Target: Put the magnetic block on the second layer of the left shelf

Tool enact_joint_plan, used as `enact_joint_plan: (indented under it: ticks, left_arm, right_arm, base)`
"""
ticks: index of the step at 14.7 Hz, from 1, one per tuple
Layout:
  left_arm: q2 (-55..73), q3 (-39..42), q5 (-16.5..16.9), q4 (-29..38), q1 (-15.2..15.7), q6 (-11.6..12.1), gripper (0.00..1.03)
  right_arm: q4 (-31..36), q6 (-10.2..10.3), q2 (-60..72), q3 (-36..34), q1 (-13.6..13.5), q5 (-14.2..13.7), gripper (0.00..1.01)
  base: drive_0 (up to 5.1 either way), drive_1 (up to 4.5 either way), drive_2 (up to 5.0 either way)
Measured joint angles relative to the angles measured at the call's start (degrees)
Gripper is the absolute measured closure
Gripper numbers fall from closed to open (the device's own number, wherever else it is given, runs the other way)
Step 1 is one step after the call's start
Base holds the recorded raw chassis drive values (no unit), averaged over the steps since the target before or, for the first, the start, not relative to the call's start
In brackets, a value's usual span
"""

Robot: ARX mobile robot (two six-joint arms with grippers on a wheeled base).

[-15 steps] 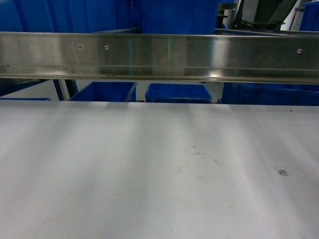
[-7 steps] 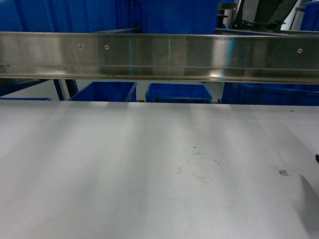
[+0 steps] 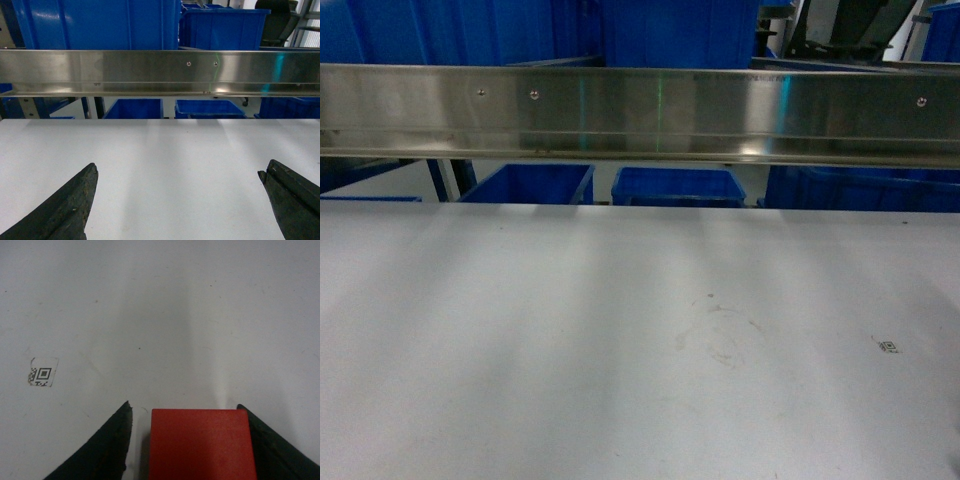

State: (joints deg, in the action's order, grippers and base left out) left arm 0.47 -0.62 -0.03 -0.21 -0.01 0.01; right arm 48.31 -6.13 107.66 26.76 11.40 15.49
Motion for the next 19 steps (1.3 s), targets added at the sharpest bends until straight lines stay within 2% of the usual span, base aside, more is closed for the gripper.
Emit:
enact_joint_plan:
  ticks: [1, 2, 6, 8, 11, 13, 15, 19]
  left_arm:
    - [0.0, 0.0, 0.0, 0.0, 0.0, 0.0, 0.05]
    - [0.0, 0.0, 0.0, 0.0, 0.0, 0.0, 0.05]
    - [0.0, 0.0, 0.0, 0.0, 0.0, 0.0, 0.05]
    - [0.0, 0.0, 0.0, 0.0, 0.0, 0.0, 0.05]
    - [0.0, 0.0, 0.0, 0.0, 0.0, 0.0, 0.05]
    - [0.0, 0.0, 0.0, 0.0, 0.0, 0.0, 0.05]
    - [0.0, 0.0, 0.0, 0.0, 0.0, 0.0, 0.05]
    - [0.0, 0.0, 0.0, 0.0, 0.0, 0.0, 0.05]
  right_arm:
    - [0.4, 0.0, 0.0, -0.3, 0.0, 0.5, 0.48]
    - [1.3, -0.2, 0.0, -0.5, -0.1, 1.4, 0.65]
    - [-0.7, 0.2, -2.6, -1.4, -0.1, 3.4, 0.67]
    - [-5.6, 0.9, -14.0, -4.1, -0.3, 2.9, 0.67]
    - [-19.6, 2.8, -36.2, -6.5, -2.3, -0.7, 0.67]
    - [-28.1, 3.7, -50.8, -9.0, -5.4, -4.6, 0.67]
    - [-28.7, 3.8, -58.6, -11.6, -8.2, -9.5, 0.67]
    - [-25.9, 3.6, -55.1, -12.5, -8.3, -9.7, 0.67]
  base:
    - [0.0, 0.00, 0.0]
    - [0.0, 0.00, 0.0]
    - [0.0, 0.00, 0.0]
    - [0.0, 0.00, 0.0]
    - [0.0, 0.00, 0.0]
    - [0.0, 0.00, 0.0]
    - [0.0, 0.00, 0.0]
    - [0.0, 0.00, 0.0]
